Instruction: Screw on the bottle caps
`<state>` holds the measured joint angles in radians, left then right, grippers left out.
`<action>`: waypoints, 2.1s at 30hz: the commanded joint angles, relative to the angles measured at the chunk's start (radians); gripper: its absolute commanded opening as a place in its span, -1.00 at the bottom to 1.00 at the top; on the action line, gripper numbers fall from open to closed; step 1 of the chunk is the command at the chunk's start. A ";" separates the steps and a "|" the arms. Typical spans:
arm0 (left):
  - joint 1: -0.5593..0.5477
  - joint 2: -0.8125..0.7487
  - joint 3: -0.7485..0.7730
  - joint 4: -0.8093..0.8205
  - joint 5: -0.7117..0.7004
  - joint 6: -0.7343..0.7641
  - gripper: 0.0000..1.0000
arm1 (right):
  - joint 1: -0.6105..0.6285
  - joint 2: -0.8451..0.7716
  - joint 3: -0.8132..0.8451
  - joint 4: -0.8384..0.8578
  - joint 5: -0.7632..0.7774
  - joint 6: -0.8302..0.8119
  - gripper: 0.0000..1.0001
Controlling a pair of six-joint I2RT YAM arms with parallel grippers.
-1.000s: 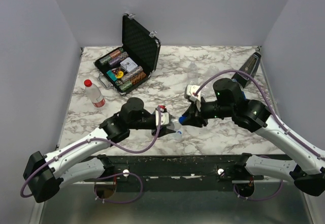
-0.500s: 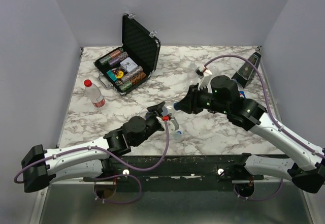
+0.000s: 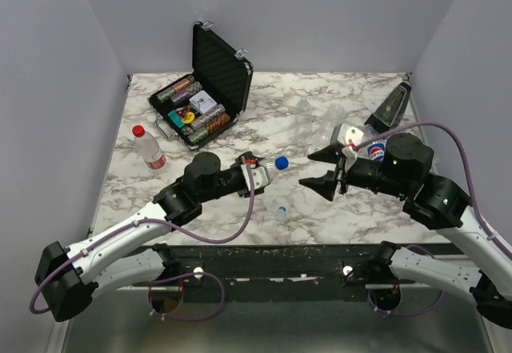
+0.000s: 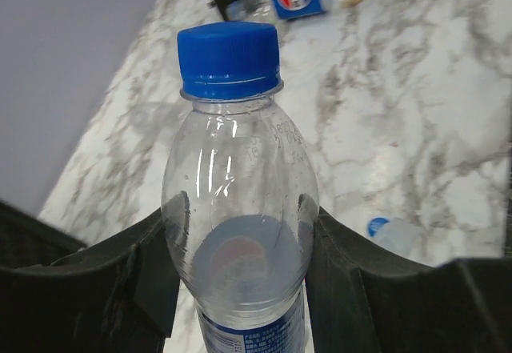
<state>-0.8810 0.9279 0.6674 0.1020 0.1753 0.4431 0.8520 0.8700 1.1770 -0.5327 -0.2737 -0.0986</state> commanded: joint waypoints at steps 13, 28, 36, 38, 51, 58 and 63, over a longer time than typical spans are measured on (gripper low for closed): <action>0.082 0.180 0.175 -0.185 0.839 -0.130 -1.00 | 0.009 0.020 0.061 -0.306 -0.288 -0.639 0.36; 0.083 0.184 0.179 -0.180 0.862 -0.138 -1.00 | 0.009 0.119 0.113 -0.345 -0.435 -0.655 0.18; 0.082 0.180 0.179 -0.174 0.848 -0.147 -1.00 | 0.007 0.153 0.113 -0.342 -0.437 -0.627 0.09; 0.082 0.175 0.176 -0.171 0.845 -0.147 -1.00 | 0.007 0.159 0.113 -0.336 -0.424 -0.616 0.05; 0.079 0.097 0.115 -0.108 0.289 -0.147 -1.00 | 0.009 0.182 0.082 -0.165 -0.260 -0.131 -0.52; 0.007 0.032 0.063 -0.076 -0.155 -0.077 -1.00 | 0.007 0.225 0.093 -0.090 -0.027 0.376 -0.79; -0.091 0.029 0.032 -0.027 -0.494 -0.038 -1.00 | 0.009 0.244 0.084 -0.099 0.132 0.632 -0.90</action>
<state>-0.9344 0.9573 0.7273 -0.0185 0.2203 0.3695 0.8467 1.1160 1.2636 -0.6067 -0.2459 0.1894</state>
